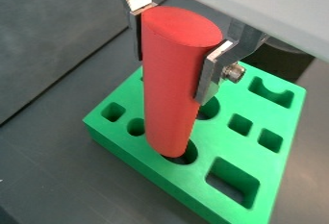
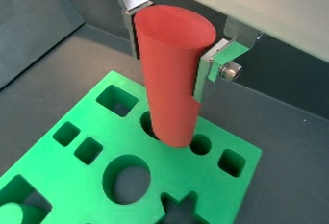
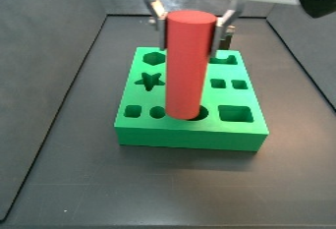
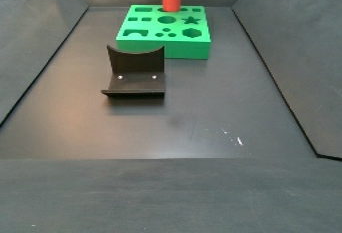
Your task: Insert the oval object.
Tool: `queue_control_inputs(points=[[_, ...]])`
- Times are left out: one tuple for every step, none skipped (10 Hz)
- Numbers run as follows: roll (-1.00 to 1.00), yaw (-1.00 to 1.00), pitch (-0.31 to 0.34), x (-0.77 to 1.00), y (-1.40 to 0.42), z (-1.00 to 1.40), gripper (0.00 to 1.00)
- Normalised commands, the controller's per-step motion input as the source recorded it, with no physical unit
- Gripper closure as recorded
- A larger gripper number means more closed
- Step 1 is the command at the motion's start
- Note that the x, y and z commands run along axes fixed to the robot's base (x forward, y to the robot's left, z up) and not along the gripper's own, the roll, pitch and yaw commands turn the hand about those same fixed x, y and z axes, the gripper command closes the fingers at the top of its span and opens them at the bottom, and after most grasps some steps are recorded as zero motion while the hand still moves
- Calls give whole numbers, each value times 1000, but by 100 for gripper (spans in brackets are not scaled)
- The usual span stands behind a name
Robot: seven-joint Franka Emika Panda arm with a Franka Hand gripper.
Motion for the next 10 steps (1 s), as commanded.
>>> queue_control_inputs(points=[[14,-277,71,626,0,-366,100],[0,-249,-47,343,0,-531,100],[0,-214,-106,251,-29,-583,100],[46,-66,-143,109,-37,-580,100],[73,0,-154,63,-40,-603,100],[109,20,-154,0,-23,-517,100],[157,37,-109,0,-54,-383,100],[146,57,-67,0,-83,-323,100],[87,37,-71,0,-69,-260,100],[17,0,-53,0,-40,-231,100]])
